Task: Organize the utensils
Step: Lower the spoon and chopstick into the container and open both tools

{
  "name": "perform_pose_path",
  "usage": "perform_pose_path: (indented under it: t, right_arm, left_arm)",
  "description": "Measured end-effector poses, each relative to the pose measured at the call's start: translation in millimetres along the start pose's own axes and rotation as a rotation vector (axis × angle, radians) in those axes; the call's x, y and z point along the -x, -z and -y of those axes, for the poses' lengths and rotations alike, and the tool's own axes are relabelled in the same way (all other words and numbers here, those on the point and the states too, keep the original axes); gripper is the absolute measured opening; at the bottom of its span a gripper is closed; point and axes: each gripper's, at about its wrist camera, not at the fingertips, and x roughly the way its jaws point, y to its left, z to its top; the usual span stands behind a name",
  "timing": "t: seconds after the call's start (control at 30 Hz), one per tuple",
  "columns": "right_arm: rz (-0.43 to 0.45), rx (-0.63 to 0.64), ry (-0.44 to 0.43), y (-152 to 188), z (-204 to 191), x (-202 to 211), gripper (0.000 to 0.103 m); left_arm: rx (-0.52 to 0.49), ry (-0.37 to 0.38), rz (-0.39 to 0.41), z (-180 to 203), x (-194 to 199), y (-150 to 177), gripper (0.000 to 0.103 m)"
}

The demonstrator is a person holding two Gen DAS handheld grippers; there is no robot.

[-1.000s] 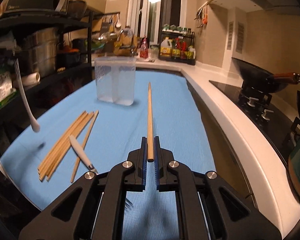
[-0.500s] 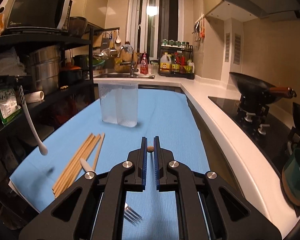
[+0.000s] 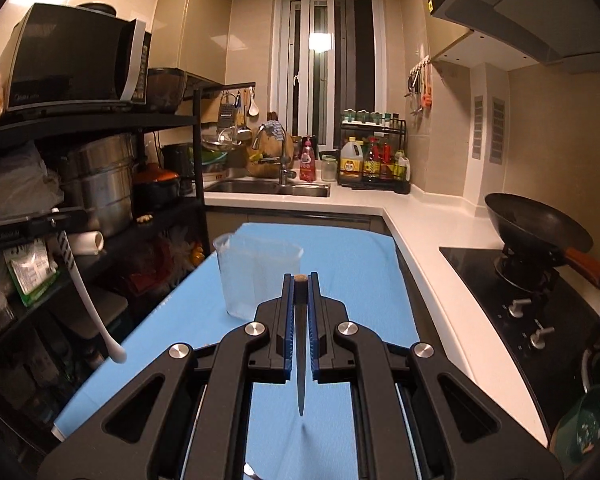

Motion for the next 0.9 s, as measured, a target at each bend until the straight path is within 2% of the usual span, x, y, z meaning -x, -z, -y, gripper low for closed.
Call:
perform_pose_path:
  t: [0.27, 0.43, 0.7, 0.9]
  right_arm:
    - [0.054, -0.014, -0.071, -92.5, -12.5, -28.6, 0.007]
    - [0.098, 0.03, -0.089, -129.9, -25.8, -57.6, 0.007]
    - [0.105, 0.041, -0.098, -156.7, -32.6, -126.5, 0.006]
    - [0.041, 0.016, -0.114, -144.1, -30.1, -174.2, 0.006]
  left_arm:
    - [-0.037, 0.01, 0.036, -0.1, -26.4, -69.7, 0.005]
    - [-0.056, 0.004, 0.09, -1.2, -58.3, -113.0, 0.005]
    - [-0.057, 0.008, 0.136, -0.5, -126.3, -151.0, 0.005]
    - [-0.043, 0.021, 0.093, -5.8, -175.4, -139.2, 0.005]
